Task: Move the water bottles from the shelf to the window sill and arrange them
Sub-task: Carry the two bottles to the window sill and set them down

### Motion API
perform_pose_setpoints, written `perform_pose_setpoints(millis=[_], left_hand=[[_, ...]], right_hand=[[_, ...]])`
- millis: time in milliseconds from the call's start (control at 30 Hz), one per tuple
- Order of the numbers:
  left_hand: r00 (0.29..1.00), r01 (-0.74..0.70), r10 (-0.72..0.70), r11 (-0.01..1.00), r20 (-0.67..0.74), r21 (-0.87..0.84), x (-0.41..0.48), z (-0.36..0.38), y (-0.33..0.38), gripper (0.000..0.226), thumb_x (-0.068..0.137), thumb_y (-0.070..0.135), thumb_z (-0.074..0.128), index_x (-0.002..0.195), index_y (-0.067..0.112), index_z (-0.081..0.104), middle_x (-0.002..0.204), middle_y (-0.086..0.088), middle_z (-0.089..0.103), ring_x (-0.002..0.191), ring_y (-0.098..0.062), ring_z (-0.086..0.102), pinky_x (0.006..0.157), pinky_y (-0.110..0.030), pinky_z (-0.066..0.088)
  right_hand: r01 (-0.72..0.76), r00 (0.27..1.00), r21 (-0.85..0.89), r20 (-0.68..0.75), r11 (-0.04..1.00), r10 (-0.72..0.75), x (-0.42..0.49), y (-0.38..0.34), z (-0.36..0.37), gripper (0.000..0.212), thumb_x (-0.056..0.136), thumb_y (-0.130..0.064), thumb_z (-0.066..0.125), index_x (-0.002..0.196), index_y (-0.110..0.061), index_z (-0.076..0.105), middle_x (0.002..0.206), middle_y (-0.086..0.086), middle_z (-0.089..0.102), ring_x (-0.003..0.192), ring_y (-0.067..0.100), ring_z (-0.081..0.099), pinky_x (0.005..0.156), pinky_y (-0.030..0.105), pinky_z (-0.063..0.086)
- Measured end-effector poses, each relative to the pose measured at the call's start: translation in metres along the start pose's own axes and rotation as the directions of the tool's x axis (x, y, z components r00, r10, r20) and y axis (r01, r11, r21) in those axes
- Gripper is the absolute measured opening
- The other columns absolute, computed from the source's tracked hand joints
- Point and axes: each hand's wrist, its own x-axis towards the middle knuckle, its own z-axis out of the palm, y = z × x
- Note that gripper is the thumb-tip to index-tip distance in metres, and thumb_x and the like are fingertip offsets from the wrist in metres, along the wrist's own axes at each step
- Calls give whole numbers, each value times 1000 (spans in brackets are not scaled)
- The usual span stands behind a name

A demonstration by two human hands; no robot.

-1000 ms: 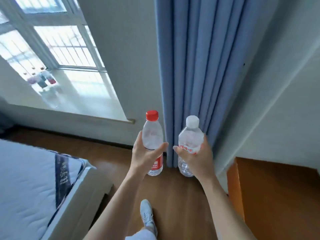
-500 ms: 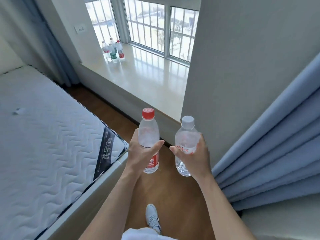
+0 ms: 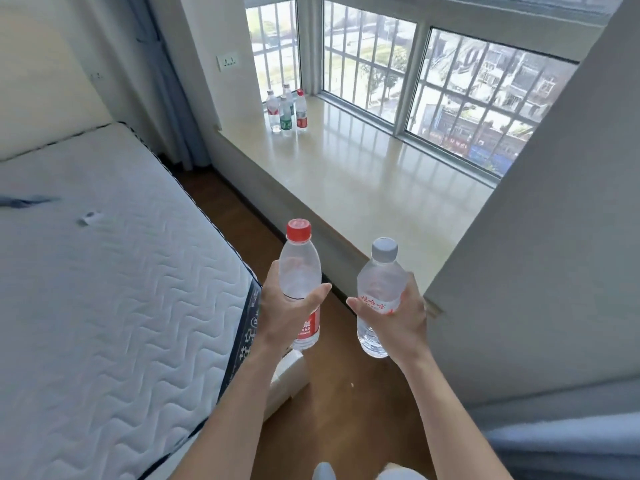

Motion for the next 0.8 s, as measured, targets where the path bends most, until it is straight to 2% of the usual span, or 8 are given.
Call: perform_pose_setpoints(millis=[100, 200, 300, 400, 500, 700, 800], left_hand=[[999, 3, -3, 1000, -41, -10, 29, -1, -7, 59, 69, 44, 83, 116, 30, 50, 102, 15, 58, 97, -6, 59, 69, -5, 41], [997, 6, -7, 1000, -76, -11, 60, 1, -16, 67, 64, 52, 76, 121, 25, 53, 108, 6, 62, 101, -13, 61, 75, -13, 45], [994, 19, -19, 1000, -107, -1, 95, 6, -19, 67, 65, 51, 76, 123, 26, 52, 109, 7, 61, 102, -14, 60, 74, -9, 45], [988, 21, -19, 1000, -154, 11, 136, 13, -14, 64, 65, 50, 76, 121, 28, 52, 105, 16, 58, 100, -7, 59, 66, -1, 44], [978, 49, -44, 999, -205, 19, 180, 23, -9, 66, 64, 51, 75, 123, 32, 49, 105, 22, 55, 100, -5, 58, 67, 1, 39], [950, 94, -88, 996, -299, 6, 266, 38, 3, 66, 65, 51, 76, 124, 34, 50, 109, 18, 57, 101, -7, 59, 67, -2, 41], [933, 100, -99, 995, -346, -16, 301, 41, 9, 68, 65, 51, 75, 125, 33, 50, 110, 19, 57, 102, -8, 58, 72, -3, 40]], right_hand=[[-18, 999, 19, 48, 1000, 17, 28, -6, 16, 62, 63, -40, 92, 109, -33, 51, 101, -15, 63, 97, 2, 61, 71, 17, 46], [-12, 995, 27, 95, 1000, 9, 60, -10, 32, 58, 65, -36, 92, 105, -34, 51, 95, -19, 62, 91, -10, 60, 69, 12, 42], [5, 990, 24, 142, 1000, -9, 98, -11, 47, 58, 65, -36, 92, 105, -31, 50, 93, -20, 61, 89, -16, 57, 67, 9, 42], [17, 984, 25, 177, 1000, -22, 147, -15, 61, 57, 65, -35, 92, 104, -28, 51, 93, -16, 63, 87, -10, 60, 68, 16, 45], [42, 972, 29, 229, 999, -48, 204, -20, 76, 58, 65, -35, 92, 105, -26, 51, 96, -13, 63, 88, -2, 63, 69, 18, 46], [139, 920, 34, 364, 990, -142, 311, -45, 105, 57, 66, -34, 91, 105, -28, 49, 94, -15, 62, 87, -10, 58, 62, 6, 43], [176, 900, 57, 396, 983, -184, 357, -55, 119, 56, 66, -35, 91, 102, -28, 48, 93, -15, 62, 85, -7, 60, 61, 5, 42]])
